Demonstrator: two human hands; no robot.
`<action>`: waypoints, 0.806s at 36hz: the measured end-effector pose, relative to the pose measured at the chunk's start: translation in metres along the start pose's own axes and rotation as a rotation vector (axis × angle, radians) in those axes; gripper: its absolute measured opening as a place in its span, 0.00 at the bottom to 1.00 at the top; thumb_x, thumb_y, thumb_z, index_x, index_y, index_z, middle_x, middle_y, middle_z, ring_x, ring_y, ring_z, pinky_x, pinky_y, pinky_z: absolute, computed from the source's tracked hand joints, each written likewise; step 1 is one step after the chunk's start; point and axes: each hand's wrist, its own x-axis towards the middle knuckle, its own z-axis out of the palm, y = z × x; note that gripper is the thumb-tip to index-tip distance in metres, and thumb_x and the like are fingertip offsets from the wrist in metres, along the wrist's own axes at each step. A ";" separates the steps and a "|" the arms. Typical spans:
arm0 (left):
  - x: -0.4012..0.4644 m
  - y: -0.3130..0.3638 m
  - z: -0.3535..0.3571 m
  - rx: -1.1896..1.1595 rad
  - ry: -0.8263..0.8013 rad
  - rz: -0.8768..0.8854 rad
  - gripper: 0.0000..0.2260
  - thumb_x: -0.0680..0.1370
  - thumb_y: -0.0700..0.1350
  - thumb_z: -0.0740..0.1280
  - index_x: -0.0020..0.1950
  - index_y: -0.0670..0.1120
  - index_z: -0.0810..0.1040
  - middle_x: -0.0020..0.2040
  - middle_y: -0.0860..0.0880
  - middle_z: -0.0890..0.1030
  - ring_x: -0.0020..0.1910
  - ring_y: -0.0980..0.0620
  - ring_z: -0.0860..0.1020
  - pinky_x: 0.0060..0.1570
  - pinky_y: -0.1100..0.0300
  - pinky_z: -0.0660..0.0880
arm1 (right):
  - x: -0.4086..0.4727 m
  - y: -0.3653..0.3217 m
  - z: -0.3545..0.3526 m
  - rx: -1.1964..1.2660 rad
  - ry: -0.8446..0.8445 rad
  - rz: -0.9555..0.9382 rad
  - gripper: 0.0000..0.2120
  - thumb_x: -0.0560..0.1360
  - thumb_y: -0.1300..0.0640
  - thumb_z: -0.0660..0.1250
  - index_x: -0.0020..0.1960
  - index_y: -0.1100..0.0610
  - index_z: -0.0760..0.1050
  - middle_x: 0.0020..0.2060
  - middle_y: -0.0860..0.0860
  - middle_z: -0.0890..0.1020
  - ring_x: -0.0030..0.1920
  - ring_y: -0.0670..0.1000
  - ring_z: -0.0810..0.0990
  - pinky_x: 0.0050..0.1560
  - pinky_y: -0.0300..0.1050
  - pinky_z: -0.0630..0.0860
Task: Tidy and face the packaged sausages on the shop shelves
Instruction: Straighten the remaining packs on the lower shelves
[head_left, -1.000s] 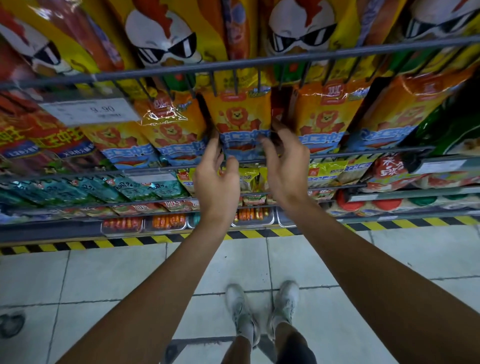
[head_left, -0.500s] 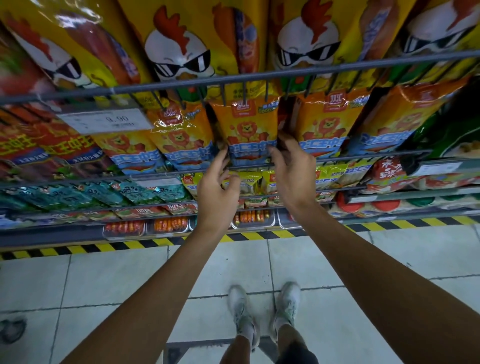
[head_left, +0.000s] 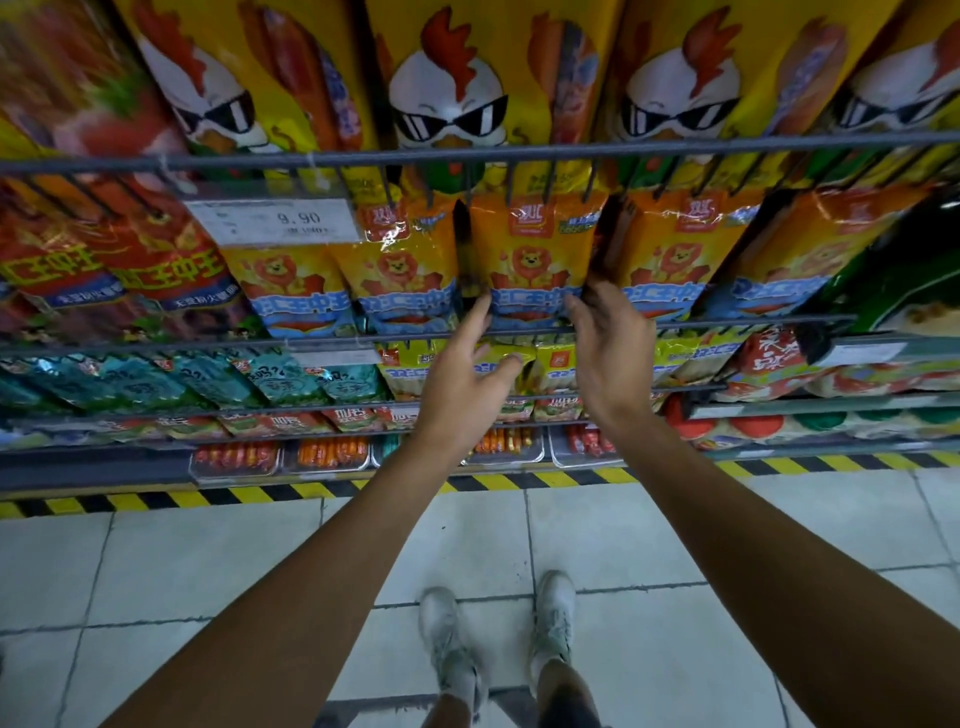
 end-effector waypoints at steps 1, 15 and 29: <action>0.000 0.000 0.000 -0.006 0.009 0.006 0.33 0.82 0.43 0.69 0.83 0.54 0.58 0.80 0.54 0.66 0.77 0.54 0.66 0.69 0.59 0.68 | -0.001 0.000 0.000 0.007 0.006 -0.010 0.09 0.84 0.54 0.64 0.59 0.58 0.79 0.42 0.54 0.85 0.41 0.54 0.84 0.42 0.58 0.81; -0.002 -0.002 0.013 0.026 -0.015 0.074 0.35 0.82 0.37 0.68 0.83 0.57 0.57 0.77 0.62 0.65 0.78 0.61 0.64 0.76 0.53 0.67 | 0.008 0.012 -0.007 -0.087 -0.067 0.011 0.10 0.85 0.54 0.62 0.57 0.60 0.76 0.39 0.57 0.83 0.36 0.58 0.82 0.36 0.60 0.77; -0.022 -0.004 -0.019 -0.012 0.179 0.138 0.25 0.82 0.33 0.64 0.78 0.48 0.68 0.74 0.52 0.74 0.72 0.59 0.72 0.70 0.59 0.73 | -0.021 -0.005 -0.019 0.204 0.054 0.079 0.18 0.83 0.62 0.66 0.72 0.61 0.74 0.62 0.51 0.83 0.63 0.46 0.81 0.65 0.47 0.78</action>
